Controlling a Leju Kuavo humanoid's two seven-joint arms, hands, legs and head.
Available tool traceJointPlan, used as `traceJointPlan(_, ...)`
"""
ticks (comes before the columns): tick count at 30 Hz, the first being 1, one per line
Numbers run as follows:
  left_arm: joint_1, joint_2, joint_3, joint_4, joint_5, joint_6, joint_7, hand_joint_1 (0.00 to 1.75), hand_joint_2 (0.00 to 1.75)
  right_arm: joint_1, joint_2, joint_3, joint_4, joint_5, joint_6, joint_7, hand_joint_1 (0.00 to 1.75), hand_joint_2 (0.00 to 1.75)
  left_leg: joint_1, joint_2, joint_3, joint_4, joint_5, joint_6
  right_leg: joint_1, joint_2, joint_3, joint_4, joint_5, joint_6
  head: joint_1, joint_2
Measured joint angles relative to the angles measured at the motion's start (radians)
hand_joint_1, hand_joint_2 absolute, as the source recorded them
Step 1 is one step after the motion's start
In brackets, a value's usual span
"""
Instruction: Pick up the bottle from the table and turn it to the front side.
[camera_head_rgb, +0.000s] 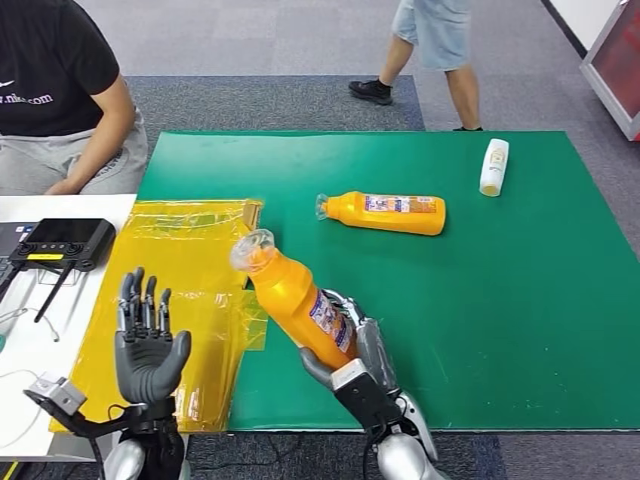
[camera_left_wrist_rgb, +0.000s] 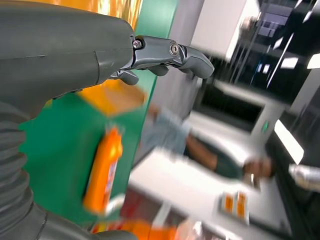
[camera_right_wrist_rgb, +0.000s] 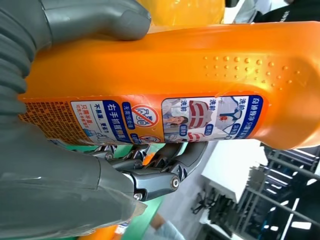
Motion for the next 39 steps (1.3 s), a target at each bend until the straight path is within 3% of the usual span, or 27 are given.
traceJointPlan(6, -0.063, 0.014, -0.07, 0.032, 0.049, -0.071, 0.049, 0.0, 1.75, -0.017, -0.001, 0.026, 0.015, 0.094, -0.054, -0.002, 1.75, 1.75, 0.0, 0.0, 0.0, 0.0, 0.0, 0.0, 0.0, 0.0, 0.0, 0.0, 0.0, 0.0, 0.0, 0.0)
traceJointPlan(21, -0.209, 0.035, -0.142, 0.16, 0.149, -0.167, 0.175, 0.0, 1.75, -0.03, -0.002, 0.058, 0.03, 0.041, -0.037, -0.039, 1.75, 1.75, 0.0, 0.0, 0.0, 0.0, 0.0, 0.0, 0.0, 0.0, -0.001, 0.0, 0.0, 0.0, 0.0, 0.0)
traceJointPlan(39, -0.286, 0.057, -0.233, 0.219, 0.108, -0.238, 0.189, 0.0, 1.75, -0.061, -0.002, 0.054, 0.022, 0.019, -0.046, -0.042, 1.75, 1.75, 0.0, 0.0, 0.0, 0.0, 0.0, 0.0, 0.0, 0.0, -0.001, 0.0, 0.0, 0.0, 0.0, 0.0)
